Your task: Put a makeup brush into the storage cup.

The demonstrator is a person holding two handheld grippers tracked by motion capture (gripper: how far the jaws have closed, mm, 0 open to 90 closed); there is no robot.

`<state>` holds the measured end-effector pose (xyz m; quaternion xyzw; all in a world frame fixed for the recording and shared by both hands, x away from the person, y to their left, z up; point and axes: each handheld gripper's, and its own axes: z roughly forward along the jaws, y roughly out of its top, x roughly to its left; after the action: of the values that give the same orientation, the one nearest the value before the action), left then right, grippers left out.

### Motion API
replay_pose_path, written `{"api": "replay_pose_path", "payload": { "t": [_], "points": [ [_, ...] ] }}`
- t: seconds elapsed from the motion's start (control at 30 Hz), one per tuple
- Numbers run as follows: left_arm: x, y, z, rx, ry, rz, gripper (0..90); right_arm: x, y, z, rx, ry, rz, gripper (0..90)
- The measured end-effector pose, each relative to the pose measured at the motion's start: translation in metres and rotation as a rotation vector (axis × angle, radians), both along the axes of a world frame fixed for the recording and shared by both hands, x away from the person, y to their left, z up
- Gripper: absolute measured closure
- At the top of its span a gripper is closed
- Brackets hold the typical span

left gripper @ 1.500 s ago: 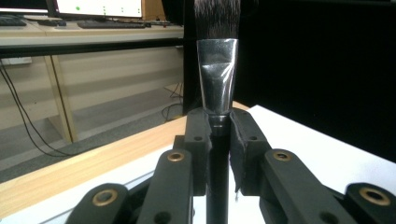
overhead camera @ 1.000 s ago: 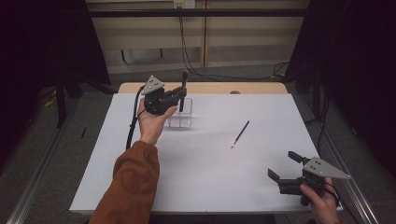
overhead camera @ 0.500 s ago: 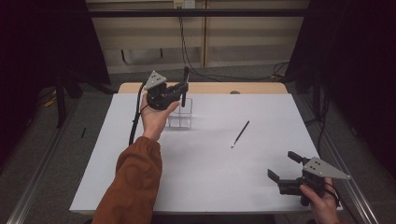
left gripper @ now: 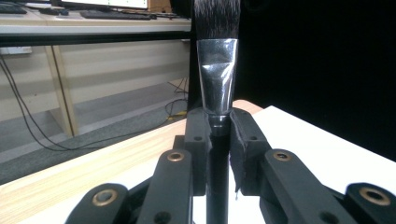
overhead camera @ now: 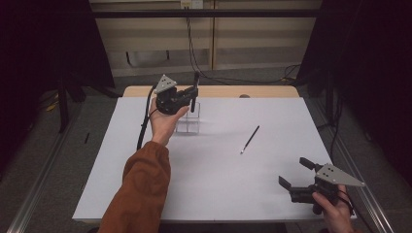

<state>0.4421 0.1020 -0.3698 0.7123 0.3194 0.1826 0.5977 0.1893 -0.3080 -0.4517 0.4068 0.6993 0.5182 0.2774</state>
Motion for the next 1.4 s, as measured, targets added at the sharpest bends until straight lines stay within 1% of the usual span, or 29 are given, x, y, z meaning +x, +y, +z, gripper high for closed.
{"api": "replay_pose_path", "payload": {
  "t": [0.2,0.27,0.3,0.4,0.73,0.8,0.83,0.9,0.97,1.03,1.2,1.4],
  "points": [
    [0.006,0.001,-0.009,0.013,0.016,0.0,78.7,0.0,0.0,0.0,0.003,0.0,0.001,0.0],
    [0.008,0.0,-0.011,0.023,0.005,0.009,78.7,0.0,0.0,0.0,0.004,-0.001,0.0,0.0],
    [0.009,-0.001,-0.012,0.017,0.001,0.003,78.7,0.0,0.0,0.0,0.004,-0.001,0.0,0.0],
    [0.011,-0.002,-0.015,0.014,0.006,0.007,78.7,-0.001,0.0,0.0,0.004,0.001,-0.001,0.0],
    [0.012,0.001,-0.022,0.023,0.021,0.017,78.7,-0.001,0.0,0.0,0.003,-0.002,0.003,0.0],
    [0.013,0.002,-0.025,0.034,0.023,0.019,78.7,-0.001,0.0,0.0,0.003,-0.001,0.003,0.0],
    [0.014,0.003,-0.026,0.028,0.033,0.022,78.7,-0.001,0.0,0.0,0.002,-0.001,0.003,0.0],
    [0.015,0.004,-0.028,0.026,0.038,0.026,78.7,-0.001,0.0,0.0,0.003,-0.001,0.003,0.0],
    [0.016,0.004,-0.032,0.042,0.037,0.01,78.7,0.0,0.0,0.0,0.001,0.0,0.003,0.0],
    [0.016,0.004,-0.033,0.045,0.036,0.006,78.6,0.0,0.0,0.0,0.001,0.0,0.003,0.0],
    [0.017,0.005,-0.039,0.051,0.056,0.014,78.6,-0.001,0.0,0.0,0.001,-0.001,0.002,0.0],
    [0.016,0.006,-0.043,0.056,0.062,0.012,78.6,0.0,0.0,0.0,0.002,0.002,0.005,0.0]
  ]
}}
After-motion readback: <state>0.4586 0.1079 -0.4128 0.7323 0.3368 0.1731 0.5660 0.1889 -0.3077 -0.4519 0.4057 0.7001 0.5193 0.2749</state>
